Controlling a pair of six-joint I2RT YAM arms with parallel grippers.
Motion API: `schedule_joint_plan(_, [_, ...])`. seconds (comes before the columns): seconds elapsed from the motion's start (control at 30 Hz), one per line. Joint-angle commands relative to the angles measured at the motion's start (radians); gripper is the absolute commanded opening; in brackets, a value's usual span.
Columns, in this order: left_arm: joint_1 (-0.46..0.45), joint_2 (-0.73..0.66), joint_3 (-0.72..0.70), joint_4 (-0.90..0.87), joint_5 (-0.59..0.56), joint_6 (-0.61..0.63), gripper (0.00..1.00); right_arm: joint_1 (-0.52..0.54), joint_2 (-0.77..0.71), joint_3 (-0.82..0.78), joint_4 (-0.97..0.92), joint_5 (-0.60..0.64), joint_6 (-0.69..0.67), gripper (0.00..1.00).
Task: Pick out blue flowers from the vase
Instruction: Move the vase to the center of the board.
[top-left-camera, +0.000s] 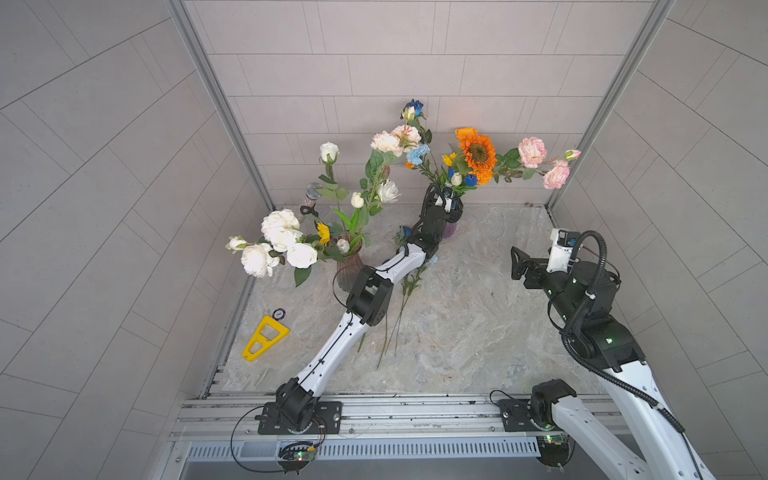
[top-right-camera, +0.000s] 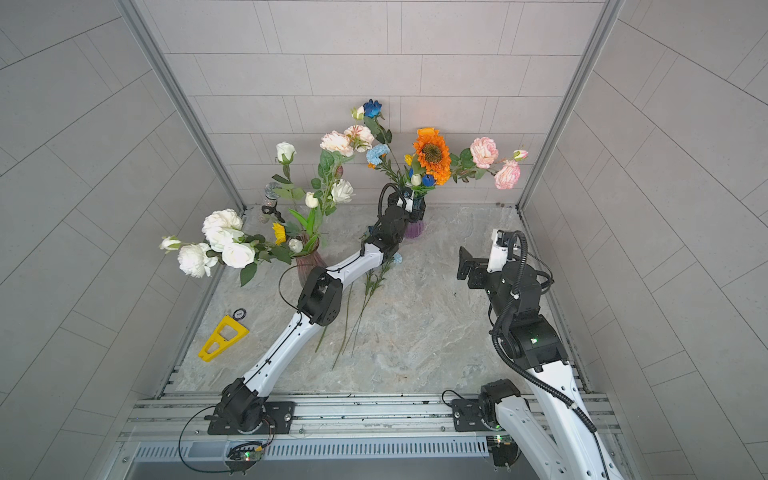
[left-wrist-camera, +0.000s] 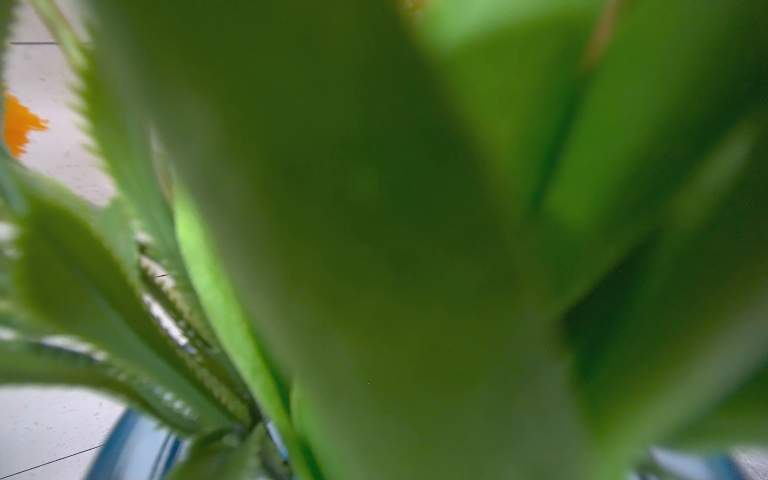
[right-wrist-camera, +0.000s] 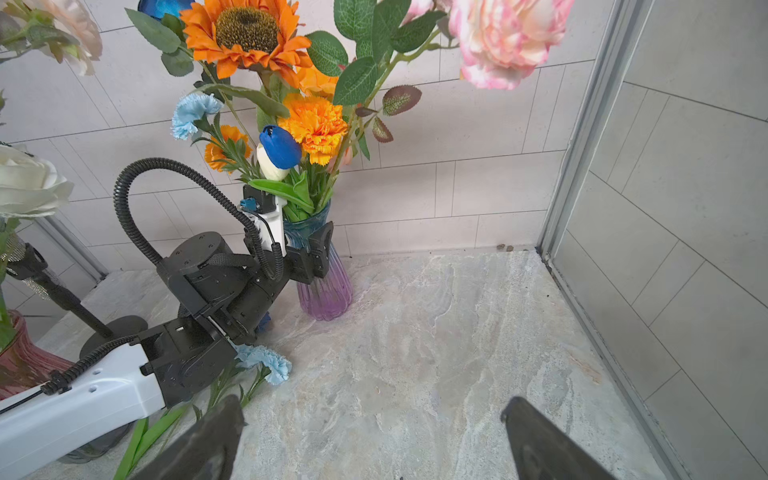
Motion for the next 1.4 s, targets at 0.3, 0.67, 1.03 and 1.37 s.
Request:
schedule_joint_plan(0.3, [-0.02, -0.17, -0.287, 0.174, 0.022, 0.027, 0.83, -0.005, -0.021, -0.008, 0.026, 0.004, -0.007, 0.99])
schedule_joint_plan(0.67, [-0.014, -0.123, -0.177, 0.118, 0.001, 0.025, 0.94, -0.005, -0.035, -0.008, 0.02, 0.0, -0.006, 0.99])
schedule_joint_plan(1.03, [0.006, -0.041, -0.009, 0.005, 0.013, 0.012, 0.91, -0.007, -0.032, -0.006, 0.022, -0.001, -0.009, 0.99])
schedule_joint_plan(1.37, [0.013, -0.009, 0.016, -0.011, 0.021, -0.006, 0.92, -0.006, -0.032, -0.009, 0.026, 0.0, -0.009, 0.99])
